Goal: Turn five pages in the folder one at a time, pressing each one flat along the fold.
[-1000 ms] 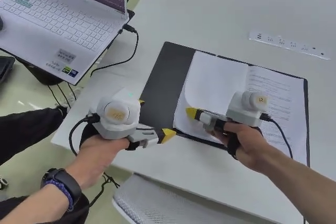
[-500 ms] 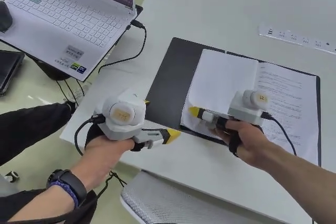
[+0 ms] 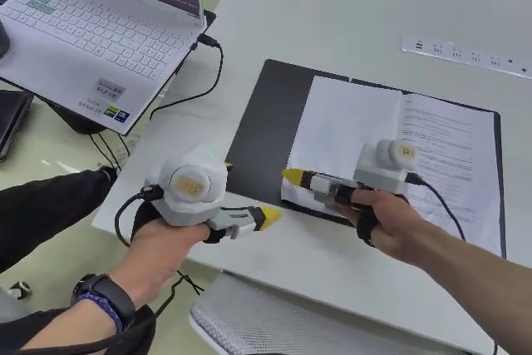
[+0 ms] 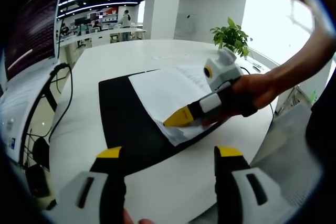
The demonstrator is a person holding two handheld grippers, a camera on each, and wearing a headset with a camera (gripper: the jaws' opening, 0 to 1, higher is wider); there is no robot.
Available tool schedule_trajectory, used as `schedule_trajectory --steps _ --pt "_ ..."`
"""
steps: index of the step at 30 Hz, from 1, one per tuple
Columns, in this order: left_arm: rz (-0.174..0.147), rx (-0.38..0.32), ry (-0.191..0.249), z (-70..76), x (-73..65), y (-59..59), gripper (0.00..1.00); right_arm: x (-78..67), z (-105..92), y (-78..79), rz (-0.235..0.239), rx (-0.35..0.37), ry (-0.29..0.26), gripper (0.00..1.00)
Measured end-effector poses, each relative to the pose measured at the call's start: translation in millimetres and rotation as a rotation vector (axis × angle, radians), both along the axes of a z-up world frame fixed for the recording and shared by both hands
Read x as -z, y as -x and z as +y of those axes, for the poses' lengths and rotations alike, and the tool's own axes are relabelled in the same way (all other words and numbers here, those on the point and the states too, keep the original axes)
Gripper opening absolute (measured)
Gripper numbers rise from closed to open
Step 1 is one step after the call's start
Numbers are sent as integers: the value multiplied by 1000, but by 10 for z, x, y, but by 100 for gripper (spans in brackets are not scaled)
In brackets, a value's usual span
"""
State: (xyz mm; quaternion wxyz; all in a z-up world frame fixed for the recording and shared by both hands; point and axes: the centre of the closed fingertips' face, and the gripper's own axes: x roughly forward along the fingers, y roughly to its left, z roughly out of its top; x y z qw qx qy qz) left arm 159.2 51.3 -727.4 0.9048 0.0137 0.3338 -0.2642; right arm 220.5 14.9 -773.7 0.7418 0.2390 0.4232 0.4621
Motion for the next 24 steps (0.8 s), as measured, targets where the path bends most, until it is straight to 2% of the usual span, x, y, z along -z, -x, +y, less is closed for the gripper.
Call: schedule_trajectory --steps 5,10,15,19,24 --pt "17 26 -11 -38 21 32 70 -37 -44 -6 0 11 -14 27" --pt "17 45 -12 -99 3 8 69 -154 -123 -41 -49 9 -16 29" --pt "13 45 13 -179 -61 -80 64 -249 -309 -110 -98 29 5 27" --pt "2 54 18 -263 -119 -151 61 -274 -463 -141 -120 38 20 27" --pt "-8 71 22 -341 -124 -249 53 -306 -710 -156 -144 54 48 28"
